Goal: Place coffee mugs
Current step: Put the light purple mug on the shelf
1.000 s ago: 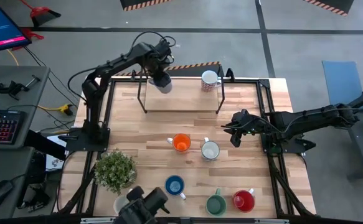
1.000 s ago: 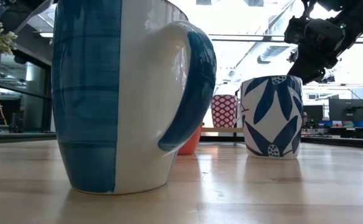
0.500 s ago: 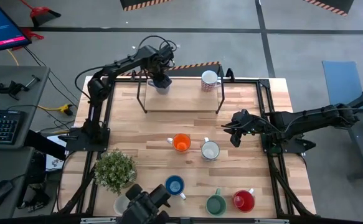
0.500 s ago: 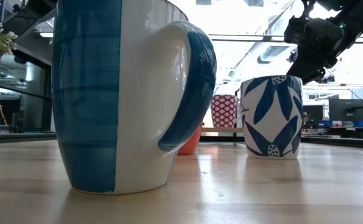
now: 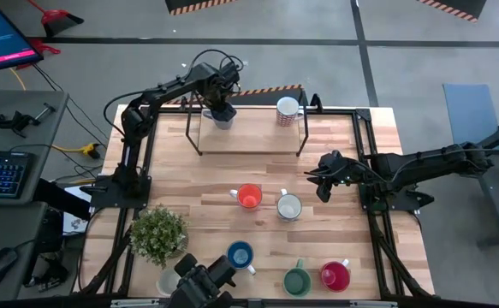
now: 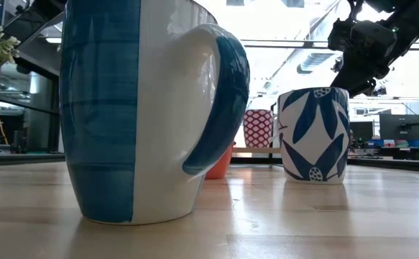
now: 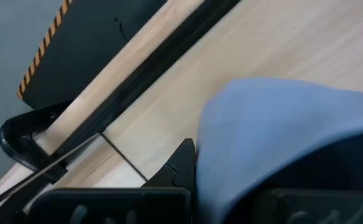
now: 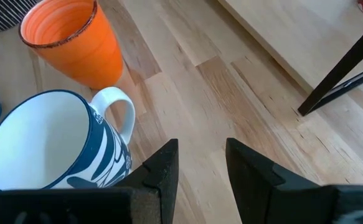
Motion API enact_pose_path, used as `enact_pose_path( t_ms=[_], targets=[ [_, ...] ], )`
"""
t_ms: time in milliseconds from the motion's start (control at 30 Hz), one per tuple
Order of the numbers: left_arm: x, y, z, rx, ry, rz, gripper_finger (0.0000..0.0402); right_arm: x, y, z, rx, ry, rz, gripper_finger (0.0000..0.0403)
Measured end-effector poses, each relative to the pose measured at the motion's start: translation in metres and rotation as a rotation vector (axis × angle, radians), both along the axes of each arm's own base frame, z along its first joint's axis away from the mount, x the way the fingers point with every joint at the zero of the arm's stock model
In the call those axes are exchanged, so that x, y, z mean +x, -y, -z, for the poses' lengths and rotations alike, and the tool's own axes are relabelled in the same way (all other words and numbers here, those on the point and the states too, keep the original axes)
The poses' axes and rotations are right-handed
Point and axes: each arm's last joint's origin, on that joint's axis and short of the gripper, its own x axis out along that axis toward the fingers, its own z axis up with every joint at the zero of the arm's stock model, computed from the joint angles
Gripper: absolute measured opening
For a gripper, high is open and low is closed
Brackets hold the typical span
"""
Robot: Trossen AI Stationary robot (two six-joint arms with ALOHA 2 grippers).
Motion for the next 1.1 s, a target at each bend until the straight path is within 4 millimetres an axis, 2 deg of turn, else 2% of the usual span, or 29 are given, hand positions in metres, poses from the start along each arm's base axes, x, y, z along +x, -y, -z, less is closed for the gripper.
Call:
enact_pose_path(
  t_ms=[767, 1100],
  targets=[
    [-0.0017, -0.0017, 0.0002, 0.006, -0.052, 0.218, 0.0019, 0.0000, 0.0000, 0.0000, 0.001, 0.000, 0.001, 0.0115],
    [-0.0022, -0.0013, 0.0002, 0.001, -0.063, 0.249, 0.0045, -0.0001, -0.0001, 0.0001, 0.001, 0.000, 0.001, 0.0115]
  ],
)
